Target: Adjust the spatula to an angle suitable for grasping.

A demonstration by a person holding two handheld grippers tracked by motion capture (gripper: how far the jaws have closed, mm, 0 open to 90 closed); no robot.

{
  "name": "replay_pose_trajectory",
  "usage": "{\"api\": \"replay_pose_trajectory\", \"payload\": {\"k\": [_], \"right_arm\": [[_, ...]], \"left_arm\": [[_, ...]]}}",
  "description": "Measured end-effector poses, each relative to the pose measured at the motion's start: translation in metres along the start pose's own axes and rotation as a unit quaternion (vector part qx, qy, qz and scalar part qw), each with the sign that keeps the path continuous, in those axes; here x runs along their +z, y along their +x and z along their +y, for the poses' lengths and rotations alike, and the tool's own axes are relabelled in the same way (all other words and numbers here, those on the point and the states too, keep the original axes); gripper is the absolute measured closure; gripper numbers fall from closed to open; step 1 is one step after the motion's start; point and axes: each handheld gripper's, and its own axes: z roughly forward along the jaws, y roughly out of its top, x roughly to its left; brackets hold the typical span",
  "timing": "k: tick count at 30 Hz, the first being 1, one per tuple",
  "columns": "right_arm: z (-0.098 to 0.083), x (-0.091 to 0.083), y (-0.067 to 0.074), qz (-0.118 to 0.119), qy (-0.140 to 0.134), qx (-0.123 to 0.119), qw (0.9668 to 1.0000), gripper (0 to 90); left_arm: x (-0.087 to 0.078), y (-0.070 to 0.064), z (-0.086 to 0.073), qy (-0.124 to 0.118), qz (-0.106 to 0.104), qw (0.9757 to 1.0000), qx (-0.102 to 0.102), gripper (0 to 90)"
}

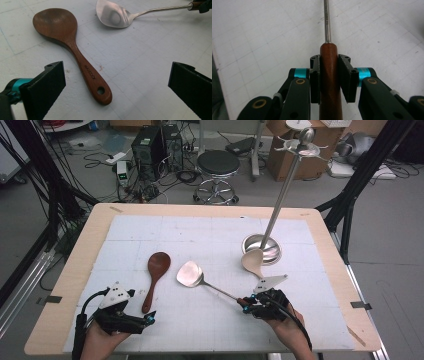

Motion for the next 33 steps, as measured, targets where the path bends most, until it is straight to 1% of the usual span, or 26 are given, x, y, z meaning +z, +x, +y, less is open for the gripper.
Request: {"api": "replay_pose_trajectory", "payload": {"k": [2, 3, 4, 7, 12, 13, 18, 21, 22, 23, 26, 29, 33], "right_arm": [[0.000, -0.001, 0.000, 0.009, -0.002, -0.002, 1.0000, 73.3], [0.000, -0.002, 0.001, 0.013, -0.001, -0.003, 0.9999, 73.3], [0.001, -0.003, 0.002, 0.017, 0.002, -0.005, 0.9998, 73.3], [0.001, -0.003, 0.004, 0.023, 0.003, -0.013, 0.9997, 73.3], [0.003, -0.006, 0.006, 0.036, 0.002, -0.018, 0.9992, 73.3], [0.004, -0.006, 0.006, 0.037, -0.001, -0.023, 0.9991, 73.3], [0.009, -0.008, 0.009, 0.046, 0.002, -0.033, 0.9984, 73.3], [0.011, -0.009, 0.009, 0.052, 0.007, -0.039, 0.9979, 73.3], [0.011, -0.009, 0.009, 0.054, 0.008, -0.037, 0.9978, 73.4], [0.012, -0.008, 0.009, 0.057, 0.007, -0.042, 0.9975, 73.4], [0.014, -0.008, 0.009, 0.062, 0.011, -0.043, 0.9971, 73.4], [0.016, -0.009, 0.009, 0.066, 0.012, -0.044, 0.9968, 73.4], [0.018, -0.008, 0.009, 0.078, 0.018, -0.045, 0.9958, 73.4]], "left_arm": [[0.001, -0.001, 0.000, 0.002, -0.002, 1.0000, 0.003, 1.7], [0.001, -0.001, 0.001, 0.003, 0.000, 1.0000, 0.006, 1.7], [0.001, -0.001, 0.001, 0.003, -0.002, 1.0000, 0.005, 1.7], [0.002, -0.003, 0.002, 0.002, -0.002, 1.0000, 0.007, 1.7], [0.003, -0.006, 0.004, 0.003, -0.009, 0.9998, 0.015, 1.7], [0.003, -0.007, 0.005, 0.004, -0.011, 0.9998, 0.015, 1.7], [0.007, -0.012, 0.008, 0.010, -0.022, 0.9993, 0.030, 2.3], [0.009, -0.015, 0.009, 0.012, -0.026, 0.9990, 0.034, 2.3], [0.011, -0.016, 0.010, 0.013, -0.028, 0.9989, 0.036, 2.3], [0.012, -0.016, 0.011, 0.014, -0.031, 0.9987, 0.039, 2.4], [0.016, -0.020, 0.014, 0.016, -0.037, 0.9983, 0.042, 2.4], [0.020, -0.025, 0.018, 0.023, -0.043, 0.9973, 0.055, 2.4], [0.029, -0.034, 0.021, 0.031, -0.055, 0.9955, 0.071, 2.4]]}}
